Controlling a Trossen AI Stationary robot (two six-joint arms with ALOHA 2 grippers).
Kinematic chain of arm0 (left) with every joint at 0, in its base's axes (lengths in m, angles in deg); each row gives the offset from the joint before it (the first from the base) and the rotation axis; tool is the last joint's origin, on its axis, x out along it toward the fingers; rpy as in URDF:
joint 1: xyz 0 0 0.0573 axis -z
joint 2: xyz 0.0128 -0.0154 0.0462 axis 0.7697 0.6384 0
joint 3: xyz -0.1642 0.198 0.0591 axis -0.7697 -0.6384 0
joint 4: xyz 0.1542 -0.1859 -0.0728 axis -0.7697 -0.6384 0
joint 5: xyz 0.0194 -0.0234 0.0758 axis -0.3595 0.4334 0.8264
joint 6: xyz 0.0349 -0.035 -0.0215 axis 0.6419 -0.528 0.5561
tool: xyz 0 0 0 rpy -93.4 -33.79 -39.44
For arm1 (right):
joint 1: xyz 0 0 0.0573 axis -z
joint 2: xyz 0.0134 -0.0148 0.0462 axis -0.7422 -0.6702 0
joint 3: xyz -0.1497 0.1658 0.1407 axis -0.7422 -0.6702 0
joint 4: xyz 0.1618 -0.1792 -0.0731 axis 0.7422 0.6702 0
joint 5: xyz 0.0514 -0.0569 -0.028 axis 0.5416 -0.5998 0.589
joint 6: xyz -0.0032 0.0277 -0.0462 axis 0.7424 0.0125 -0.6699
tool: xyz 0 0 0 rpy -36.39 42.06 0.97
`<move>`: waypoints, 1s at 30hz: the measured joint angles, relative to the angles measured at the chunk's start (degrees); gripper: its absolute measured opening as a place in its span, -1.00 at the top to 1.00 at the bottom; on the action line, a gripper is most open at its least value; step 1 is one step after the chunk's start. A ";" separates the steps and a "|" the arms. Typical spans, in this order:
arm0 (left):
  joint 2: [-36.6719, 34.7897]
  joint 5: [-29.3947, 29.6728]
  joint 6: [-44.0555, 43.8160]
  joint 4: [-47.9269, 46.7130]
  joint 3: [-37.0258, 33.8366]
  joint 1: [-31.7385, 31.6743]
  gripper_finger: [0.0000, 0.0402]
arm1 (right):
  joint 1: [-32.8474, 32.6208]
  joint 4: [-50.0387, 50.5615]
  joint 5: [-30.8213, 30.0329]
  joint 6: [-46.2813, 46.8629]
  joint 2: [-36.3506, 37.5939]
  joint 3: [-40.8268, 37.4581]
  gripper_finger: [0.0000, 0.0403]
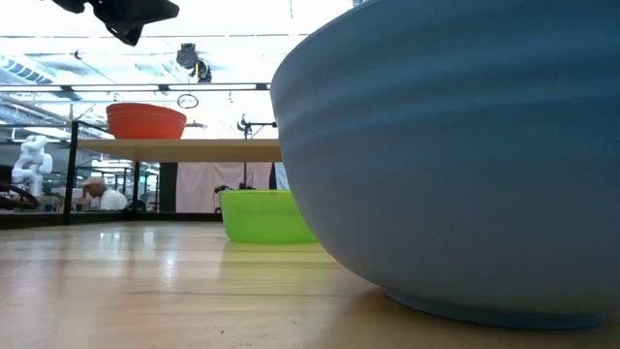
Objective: Place and stack bowls onto a shelf
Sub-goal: Put the yellow bowl on the shelf
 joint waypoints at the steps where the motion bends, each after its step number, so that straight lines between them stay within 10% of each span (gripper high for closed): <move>1: 0.00 0.00 0.02 0.00 0.00 0.06 0.06 | 0.00 -0.31 0.00 0.09 0.00 0.00 0.88; 12: 0.00 0.00 0.11 -0.28 0.00 1.14 0.06 | -3.97 -0.64 -0.52 4.48 1.92 3.15 0.99; 30: 0.00 0.00 0.09 -0.27 0.00 1.09 0.06 | -13.54 16.14 -9.75 9.72 2.29 33.39 1.00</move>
